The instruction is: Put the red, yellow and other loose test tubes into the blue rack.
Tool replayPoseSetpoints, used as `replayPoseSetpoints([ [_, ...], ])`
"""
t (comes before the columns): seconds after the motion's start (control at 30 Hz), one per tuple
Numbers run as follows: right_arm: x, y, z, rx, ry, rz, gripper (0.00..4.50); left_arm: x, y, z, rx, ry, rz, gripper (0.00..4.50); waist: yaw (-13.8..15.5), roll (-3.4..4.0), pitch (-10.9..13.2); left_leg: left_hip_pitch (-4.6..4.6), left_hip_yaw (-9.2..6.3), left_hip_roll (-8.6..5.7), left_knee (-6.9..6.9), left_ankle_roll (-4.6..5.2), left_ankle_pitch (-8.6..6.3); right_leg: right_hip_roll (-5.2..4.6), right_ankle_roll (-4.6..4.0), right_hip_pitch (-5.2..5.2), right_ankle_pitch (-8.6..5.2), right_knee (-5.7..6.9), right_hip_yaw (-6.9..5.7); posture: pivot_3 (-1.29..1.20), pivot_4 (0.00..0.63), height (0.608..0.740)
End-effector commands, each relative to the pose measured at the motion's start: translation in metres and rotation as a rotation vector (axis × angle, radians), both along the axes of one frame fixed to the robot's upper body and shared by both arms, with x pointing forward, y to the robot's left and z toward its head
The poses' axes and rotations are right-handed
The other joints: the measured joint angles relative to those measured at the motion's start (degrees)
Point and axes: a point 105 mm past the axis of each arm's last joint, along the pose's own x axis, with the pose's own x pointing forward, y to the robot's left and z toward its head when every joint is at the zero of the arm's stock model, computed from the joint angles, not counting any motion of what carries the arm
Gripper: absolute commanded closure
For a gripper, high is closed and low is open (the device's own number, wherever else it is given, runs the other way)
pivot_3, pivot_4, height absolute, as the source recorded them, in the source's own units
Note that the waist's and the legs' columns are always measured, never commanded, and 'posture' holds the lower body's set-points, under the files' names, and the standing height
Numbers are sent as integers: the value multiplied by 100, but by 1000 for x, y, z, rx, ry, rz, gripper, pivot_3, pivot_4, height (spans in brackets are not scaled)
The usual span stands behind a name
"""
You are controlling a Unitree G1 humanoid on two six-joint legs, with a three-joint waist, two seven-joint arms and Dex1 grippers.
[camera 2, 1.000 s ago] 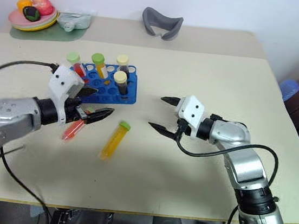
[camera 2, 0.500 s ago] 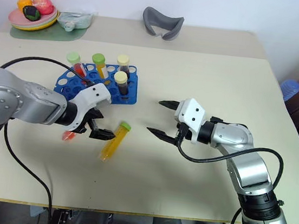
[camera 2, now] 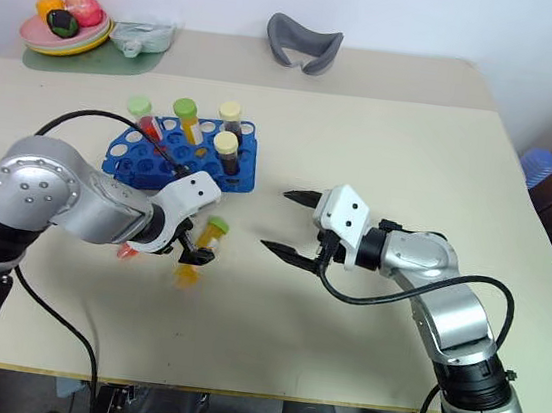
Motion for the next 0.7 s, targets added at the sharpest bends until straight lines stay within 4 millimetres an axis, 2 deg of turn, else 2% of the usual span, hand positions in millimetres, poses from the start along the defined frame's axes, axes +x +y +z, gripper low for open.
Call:
replayPoseSetpoints([
  [0.03,-7,6,10,23,-43,22,303,2,3,2,10,-32,33,0,35,-1,0,0,0,0,1,-1,0,0,0,0,0,0,0,0,150,740],
  [0.2,-8,8,9,29,-40,20,303,9,8,5,9,-64,115,0,49,-1,0,0,0,-1,2,-2,1,-2,0,2,0,0,0,0,150,740],
  [0.3,-8,9,9,30,-37,21,247,10,7,7,0,-71,131,807,50,-1,0,0,0,-1,2,-7,4,-2,0,2,0,0,0,0,150,740],
  [0.4,-8,8,9,28,-35,24,247,7,8,6,2,-57,149,2299,48,-1,0,0,0,-1,2,-19,11,-2,0,1,0,0,0,0,150,740],
  [0.7,-7,9,9,24,-36,32,247,10,14,10,20,-70,235,2299,51,-1,-1,0,1,-2,2,-32,18,-2,0,2,0,-1,-1,0,150,740],
])
